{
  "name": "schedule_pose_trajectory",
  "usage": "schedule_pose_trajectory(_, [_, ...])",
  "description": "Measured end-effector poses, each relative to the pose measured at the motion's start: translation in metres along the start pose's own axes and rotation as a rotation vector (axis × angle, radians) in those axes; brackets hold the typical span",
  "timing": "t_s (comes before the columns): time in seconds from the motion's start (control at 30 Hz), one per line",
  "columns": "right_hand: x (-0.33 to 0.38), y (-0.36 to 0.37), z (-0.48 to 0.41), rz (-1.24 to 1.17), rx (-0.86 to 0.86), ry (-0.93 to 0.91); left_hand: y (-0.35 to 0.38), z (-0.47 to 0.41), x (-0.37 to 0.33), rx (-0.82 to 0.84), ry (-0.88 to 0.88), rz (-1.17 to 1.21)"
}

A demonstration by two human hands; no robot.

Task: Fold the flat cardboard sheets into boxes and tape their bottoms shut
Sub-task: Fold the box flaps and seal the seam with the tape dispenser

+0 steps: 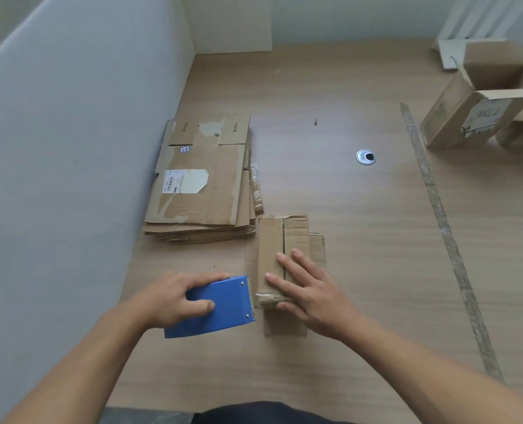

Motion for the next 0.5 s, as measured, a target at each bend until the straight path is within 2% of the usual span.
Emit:
schedule_pose_trajectory(0.33, [-0.001,0.001,0.001,0.013,0.003,0.007,0.009,-0.020,-0.003,-0.064,0.076,-0.126])
schedule_pose_trajectory(0.5, [-0.001,0.001,0.001,0.013,0.006,-0.003,-0.001,-0.013,-0.017,-0.184,0.169,-0.340])
Point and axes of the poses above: each hand's wrist, its own z-axis away from the middle knuckle, its own y-axis out of the palm, x = y × z, the point moved 10 cm from there along -z, towards the middle knuckle, and after that the axes turned 11 degrees about -x, right-handed, at the moved point
